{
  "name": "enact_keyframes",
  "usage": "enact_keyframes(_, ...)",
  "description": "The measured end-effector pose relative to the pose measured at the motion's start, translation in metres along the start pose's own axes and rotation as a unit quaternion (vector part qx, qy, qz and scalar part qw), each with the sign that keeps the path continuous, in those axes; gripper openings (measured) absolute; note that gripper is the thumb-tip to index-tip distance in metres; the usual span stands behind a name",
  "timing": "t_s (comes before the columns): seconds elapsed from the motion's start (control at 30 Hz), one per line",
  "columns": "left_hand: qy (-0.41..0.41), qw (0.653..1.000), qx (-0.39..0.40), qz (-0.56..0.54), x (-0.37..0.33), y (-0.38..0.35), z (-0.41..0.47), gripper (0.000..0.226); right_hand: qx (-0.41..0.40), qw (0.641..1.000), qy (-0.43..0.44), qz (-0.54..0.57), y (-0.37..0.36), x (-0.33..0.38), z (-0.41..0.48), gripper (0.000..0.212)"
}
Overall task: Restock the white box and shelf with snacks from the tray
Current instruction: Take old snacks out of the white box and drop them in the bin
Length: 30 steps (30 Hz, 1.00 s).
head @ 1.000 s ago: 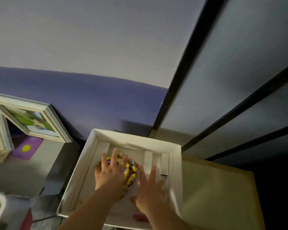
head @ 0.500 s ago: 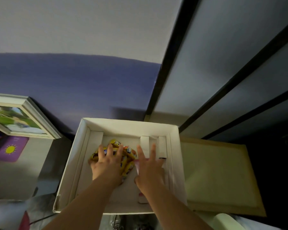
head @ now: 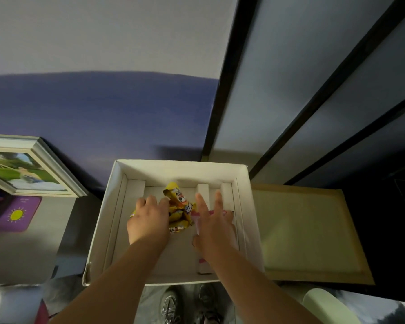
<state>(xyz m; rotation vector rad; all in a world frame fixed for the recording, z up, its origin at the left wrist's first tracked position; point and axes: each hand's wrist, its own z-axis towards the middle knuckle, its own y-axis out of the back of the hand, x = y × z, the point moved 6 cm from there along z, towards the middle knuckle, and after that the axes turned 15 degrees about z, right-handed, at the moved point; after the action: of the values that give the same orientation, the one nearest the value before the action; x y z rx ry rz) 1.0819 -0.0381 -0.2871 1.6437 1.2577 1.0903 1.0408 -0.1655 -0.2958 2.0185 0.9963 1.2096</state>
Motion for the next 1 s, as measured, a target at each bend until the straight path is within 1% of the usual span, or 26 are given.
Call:
enact_keyframes(0.13, 0.016, 0.998, -0.046, -0.027, 0.009, 0.025, -0.008, 0.050, -0.050, 0.998, 0.011, 0.038, 0.026, 0.011, -0.007, 0.092)
enact_keyframes(0.27, 0.022, 0.992, -0.106, -0.059, 0.007, 0.065, -0.020, 0.064, -0.122, 0.991, 0.037, 0.043, 0.065, 0.024, -0.023, 0.092)
enact_keyframes(0.37, 0.023, 0.986, -0.152, -0.063, 0.002, 0.092, -0.036, 0.065, -0.161, 0.984, 0.052, 0.050, 0.094, 0.031, -0.042, 0.093)
enact_keyframes(0.5, 0.015, 0.977, -0.205, -0.056, -0.003, 0.118, -0.068, 0.062, -0.174, 0.980, 0.068, 0.073, 0.124, 0.033, -0.075, 0.092)
enact_keyframes(0.57, 0.012, 0.970, -0.228, -0.079, -0.008, 0.130, -0.087, 0.057, -0.178, 0.978, 0.070, 0.086, 0.138, 0.028, -0.097, 0.090)
enact_keyframes(0.63, 0.011, 0.958, -0.264, -0.112, -0.015, 0.146, -0.111, 0.055, -0.192, 0.974, 0.075, 0.098, 0.154, 0.021, -0.120, 0.089)
enact_keyframes(0.7, 0.003, 0.940, -0.318, -0.123, -0.027, 0.166, -0.139, 0.052, -0.215, 0.968, 0.085, 0.097, 0.170, 0.010, -0.145, 0.089)
enact_keyframes(0.83, 0.003, 0.893, -0.423, -0.156, -0.060, 0.214, -0.203, 0.047, -0.247, 0.958, 0.101, 0.103, 0.205, -0.020, -0.203, 0.091)
enact_keyframes(0.9, -0.006, 0.875, -0.452, -0.173, -0.084, 0.233, -0.236, 0.047, -0.265, 0.952, 0.106, 0.111, 0.224, -0.039, -0.237, 0.092)
enact_keyframes(1.0, -0.053, 0.870, -0.453, -0.187, -0.132, 0.244, -0.278, 0.050, -0.293, 0.944, 0.097, 0.113, 0.247, -0.074, -0.288, 0.093)
